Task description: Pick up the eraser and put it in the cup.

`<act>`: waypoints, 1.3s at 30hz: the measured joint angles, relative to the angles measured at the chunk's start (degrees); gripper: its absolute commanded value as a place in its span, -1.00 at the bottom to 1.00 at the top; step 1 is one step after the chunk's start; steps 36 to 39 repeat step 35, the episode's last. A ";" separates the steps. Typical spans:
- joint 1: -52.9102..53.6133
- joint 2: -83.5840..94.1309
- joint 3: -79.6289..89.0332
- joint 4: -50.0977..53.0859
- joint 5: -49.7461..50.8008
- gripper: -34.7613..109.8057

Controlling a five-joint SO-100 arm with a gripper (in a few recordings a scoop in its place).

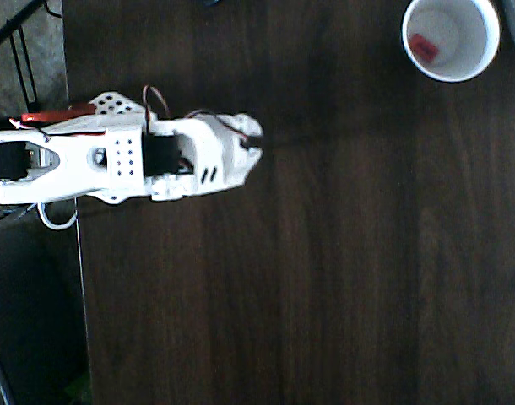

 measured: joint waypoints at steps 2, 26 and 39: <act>-1.93 2.99 0.44 1.67 3.43 -0.38; -2.99 5.19 0.62 2.81 5.54 -0.38; -2.99 5.19 0.62 2.81 5.54 -0.38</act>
